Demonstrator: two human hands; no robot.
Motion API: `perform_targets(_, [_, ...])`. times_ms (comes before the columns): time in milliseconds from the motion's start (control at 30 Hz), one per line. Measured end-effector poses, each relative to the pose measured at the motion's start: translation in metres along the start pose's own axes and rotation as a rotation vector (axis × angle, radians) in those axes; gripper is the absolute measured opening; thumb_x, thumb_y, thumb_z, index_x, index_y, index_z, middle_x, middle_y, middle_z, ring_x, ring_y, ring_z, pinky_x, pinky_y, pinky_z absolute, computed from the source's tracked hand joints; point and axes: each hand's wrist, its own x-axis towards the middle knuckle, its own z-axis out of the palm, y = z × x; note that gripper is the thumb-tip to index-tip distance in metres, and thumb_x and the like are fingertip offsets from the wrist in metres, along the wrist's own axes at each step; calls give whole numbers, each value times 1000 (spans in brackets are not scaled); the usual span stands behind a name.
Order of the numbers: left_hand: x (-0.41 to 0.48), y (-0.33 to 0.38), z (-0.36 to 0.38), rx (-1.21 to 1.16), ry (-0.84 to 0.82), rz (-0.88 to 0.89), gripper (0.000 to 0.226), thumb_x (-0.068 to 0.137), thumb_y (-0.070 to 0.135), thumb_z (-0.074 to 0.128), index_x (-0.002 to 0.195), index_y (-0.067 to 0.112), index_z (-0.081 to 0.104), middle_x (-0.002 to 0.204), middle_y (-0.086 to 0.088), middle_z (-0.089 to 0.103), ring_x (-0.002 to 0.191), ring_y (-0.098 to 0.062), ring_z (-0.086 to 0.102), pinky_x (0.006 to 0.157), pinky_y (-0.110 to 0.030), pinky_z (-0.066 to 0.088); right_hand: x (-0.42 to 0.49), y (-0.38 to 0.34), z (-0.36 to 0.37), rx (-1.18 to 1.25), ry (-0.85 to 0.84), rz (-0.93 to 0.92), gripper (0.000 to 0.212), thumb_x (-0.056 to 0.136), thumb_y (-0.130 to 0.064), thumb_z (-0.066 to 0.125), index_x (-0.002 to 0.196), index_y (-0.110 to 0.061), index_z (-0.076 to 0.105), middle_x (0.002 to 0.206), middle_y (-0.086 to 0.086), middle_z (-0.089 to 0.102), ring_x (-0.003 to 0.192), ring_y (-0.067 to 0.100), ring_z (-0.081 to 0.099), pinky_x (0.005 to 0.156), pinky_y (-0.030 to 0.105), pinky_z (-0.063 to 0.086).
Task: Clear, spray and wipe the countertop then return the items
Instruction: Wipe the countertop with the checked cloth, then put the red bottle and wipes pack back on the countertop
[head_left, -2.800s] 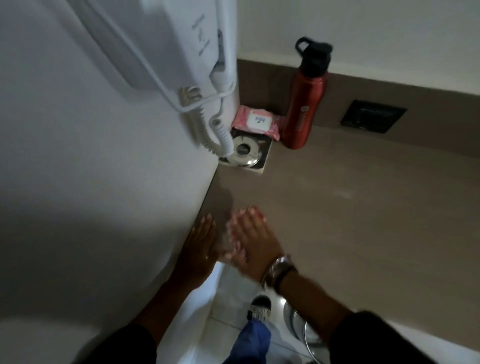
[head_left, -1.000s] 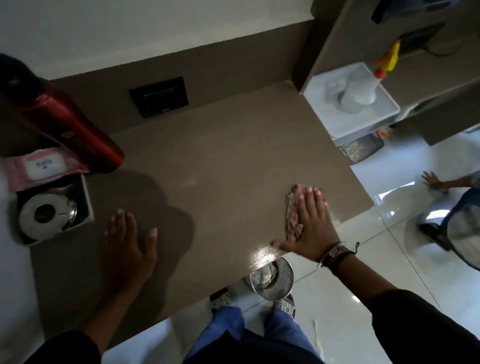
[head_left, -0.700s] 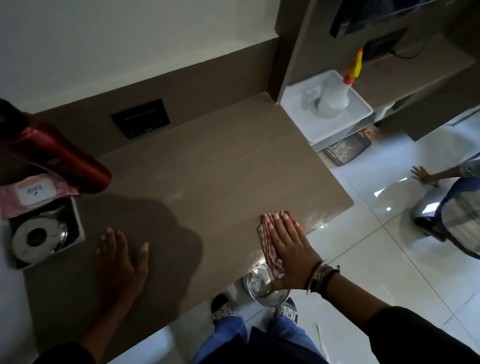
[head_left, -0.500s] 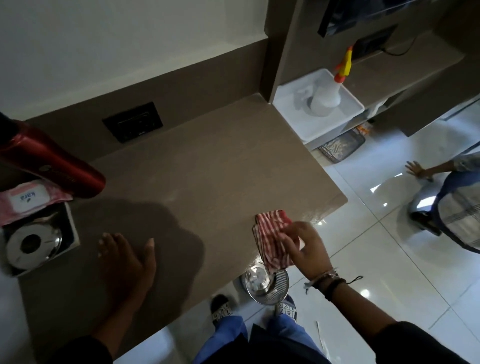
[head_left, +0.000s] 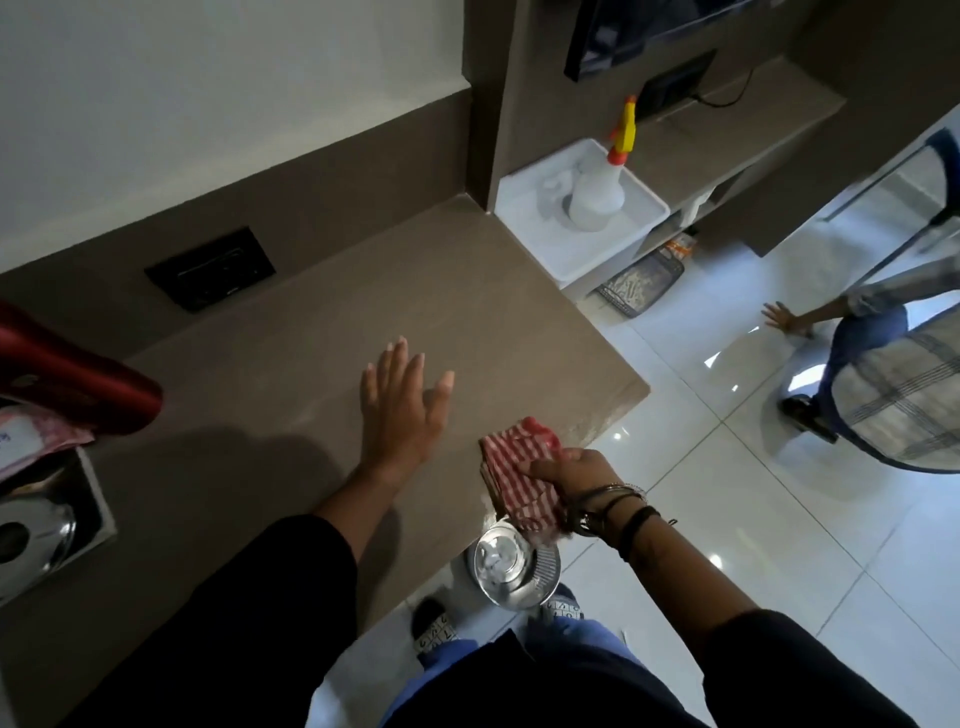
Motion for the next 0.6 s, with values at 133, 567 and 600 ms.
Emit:
perform_targets(133, [33,14,15,-7,-18,12,83,90,72,16,139,16,50,162,-5,28,151,-17,17,125,-45,7,1,-31,-23,39,-1,-219,42,72,-23,85,89,10,66,78,16,76,60,21,71,51,23,55])
perform_targets(567, [106,59,69,283,156,-338,83,84,71,35,141,12,47,155,-13,38,146,-31,29,118,-54,20,207,-274,-108,-91,13,-600,24,82,7,64,99,-10,66,97,9,69,87,24,63,83,38,53])
perform_targets(600, [107,58,71,291,168,-338,85,82,71,36,142,11,47,156,-13,38,146,-32,29,118,-55,20,225,-290,-108,-105,15,-602,27,83,9,61,99,-11,67,95,7,68,86,22,62,81,34,53])
